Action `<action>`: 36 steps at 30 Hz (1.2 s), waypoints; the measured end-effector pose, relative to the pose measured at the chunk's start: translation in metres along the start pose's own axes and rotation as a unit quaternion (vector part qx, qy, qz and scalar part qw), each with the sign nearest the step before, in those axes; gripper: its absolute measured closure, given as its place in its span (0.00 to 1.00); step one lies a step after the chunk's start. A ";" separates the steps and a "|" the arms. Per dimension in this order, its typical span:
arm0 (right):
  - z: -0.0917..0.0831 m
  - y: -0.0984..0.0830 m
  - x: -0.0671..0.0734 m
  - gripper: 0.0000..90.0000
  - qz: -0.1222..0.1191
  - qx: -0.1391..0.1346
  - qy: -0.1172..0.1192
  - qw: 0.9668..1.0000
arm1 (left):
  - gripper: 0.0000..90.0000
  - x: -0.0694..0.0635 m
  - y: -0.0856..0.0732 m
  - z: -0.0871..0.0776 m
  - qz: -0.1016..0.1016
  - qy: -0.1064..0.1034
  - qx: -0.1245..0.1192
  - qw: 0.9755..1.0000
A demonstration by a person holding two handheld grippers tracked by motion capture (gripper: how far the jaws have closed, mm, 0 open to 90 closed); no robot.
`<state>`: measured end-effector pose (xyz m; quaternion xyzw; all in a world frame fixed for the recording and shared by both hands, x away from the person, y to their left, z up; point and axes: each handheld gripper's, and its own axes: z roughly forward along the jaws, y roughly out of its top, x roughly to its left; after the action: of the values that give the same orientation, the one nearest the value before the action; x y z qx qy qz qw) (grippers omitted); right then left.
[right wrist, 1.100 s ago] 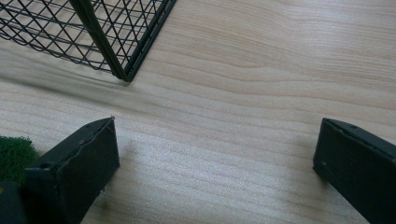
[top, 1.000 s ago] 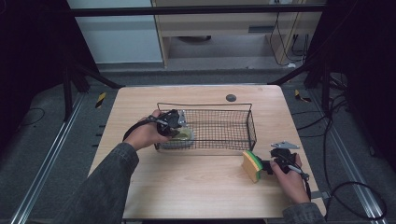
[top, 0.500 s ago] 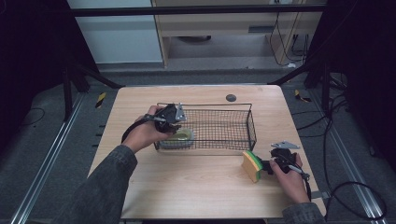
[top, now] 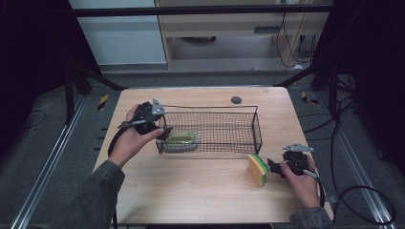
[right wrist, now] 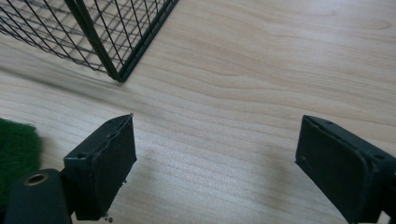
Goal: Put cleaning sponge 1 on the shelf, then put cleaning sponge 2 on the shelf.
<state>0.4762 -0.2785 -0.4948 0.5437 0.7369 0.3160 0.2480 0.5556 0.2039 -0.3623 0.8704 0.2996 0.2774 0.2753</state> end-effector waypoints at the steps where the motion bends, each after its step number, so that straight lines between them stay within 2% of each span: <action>1: -0.002 0.001 0.001 0.14 0.002 0.001 -0.002 1.000 | 0.07 0.003 -0.012 -0.008 -0.015 0.002 -0.006 1.000; 2: -0.002 0.001 0.001 0.14 0.002 0.001 -0.002 1.000 | 0.07 0.003 -0.012 -0.008 -0.015 0.002 -0.006 1.000; 3: -0.009 0.002 0.002 0.14 -0.004 0.012 -0.001 1.000 | 0.07 0.006 -0.026 -0.013 -0.034 0.003 -0.013 0.999; 4: -0.009 0.002 0.002 0.14 -0.004 0.012 -0.001 1.000 | 0.07 0.006 -0.026 -0.013 -0.034 0.003 -0.013 0.999; 5: -0.018 0.002 0.003 0.15 0.002 0.026 0.008 1.000 | 0.06 0.006 -0.044 -0.017 -0.054 0.006 -0.022 0.998; 6: -0.018 0.002 0.003 0.15 0.002 0.026 0.008 1.000 | 0.06 0.006 -0.044 -0.017 -0.054 0.006 -0.022 0.998; 7: -0.027 0.000 0.005 0.13 0.003 0.030 0.018 0.999 | 0.06 0.004 -0.057 -0.017 -0.062 0.011 -0.022 0.998; 8: -0.027 0.000 0.005 0.13 0.003 0.030 0.018 0.999 | 0.06 0.002 -0.068 -0.016 -0.075 0.012 -0.024 0.997; 9: -0.035 -0.001 0.007 0.12 -0.004 0.035 0.021 0.999 | 0.06 -0.002 -0.090 -0.010 -0.110 0.009 -0.020 0.994; 10: -0.035 -0.001 0.007 0.12 -0.004 0.035 0.021 0.999 | 0.06 -0.002 -0.090 -0.010 -0.110 0.009 -0.020 0.994; 11: -0.039 -0.003 0.007 0.12 -0.009 0.041 0.024 0.999 | 0.06 -0.003 -0.100 -0.006 -0.125 0.009 -0.018 0.992; 12: -0.043 -0.005 0.007 0.12 -0.010 0.046 0.027 0.999 | 0.06 -0.005 -0.109 -0.002 -0.132 0.009 -0.011 0.991; 13: -0.051 -0.008 0.010 0.14 -0.009 0.061 0.036 0.997 | 0.08 -0.008 -0.123 0.009 -0.131 0.014 0.027 0.991; 14: -0.051 -0.008 0.010 0.14 -0.009 0.061 0.036 0.997 | 0.08 -0.008 -0.123 0.009 -0.131 0.014 0.027 0.991; 16: -0.057 -0.011 0.016 0.17 -0.015 0.075 0.037 0.996 | 0.08 -0.009 -0.131 0.016 -0.126 0.021 0.053 0.990; 18: -0.063 -0.014 0.023 0.19 -0.020 0.080 0.042 0.996 | 0.08 -0.010 -0.137 0.019 -0.137 0.020 0.053 0.989; 19: -0.069 -0.015 0.028 0.21 -0.021 0.081 0.053 0.995 | 0.08 -0.010 -0.142 0.021 -0.151 0.020 0.046 0.987; 22: -0.076 -0.015 0.037 0.22 -0.021 0.078 0.065 0.995 | 0.06 -0.011 -0.146 0.026 -0.152 0.012 0.048 0.987; 23: -0.083 -0.012 0.044 0.23 -0.030 0.075 0.071 0.994 | 0.06 -0.014 -0.150 0.031 -0.145 0.003 0.058 0.988; 24: -0.086 -0.010 0.047 0.23 -0.033 0.072 0.075 0.994 | 0.06 -0.014 -0.150 0.031 -0.145 0.003 0.058 0.988; 28: -0.093 0.001 0.056 0.22 -0.037 0.082 0.086 0.992 | 0.05 -0.019 -0.155 0.036 -0.153 -0.008 0.064 0.986; 30: -0.095 0.008 0.061 0.21 -0.042 0.082 0.091 0.992 | 0.05 -0.020 -0.157 0.037 -0.168 -0.024 0.060 0.984; 31: -0.095 0.012 0.063 0.21 -0.046 0.085 0.093 0.991 | 0.04 -0.020 -0.157 0.037 -0.168 -0.024 0.060 0.984; 33: -0.095 0.018 0.067 0.22 -0.051 0.087 0.096 0.990 | 0.03 -0.020 -0.161 0.040 -0.185 -0.035 0.048 0.981; 36: -0.089 0.031 0.072 0.23 -0.050 0.101 0.096 0.989 | 0.00 -0.022 -0.162 0.040 -0.188 -0.032 0.039 0.981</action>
<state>0.4123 -0.2201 -0.4130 0.4953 0.8120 0.2775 0.1356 0.5077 0.2851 -0.5018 0.8173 0.4593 0.1806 0.2974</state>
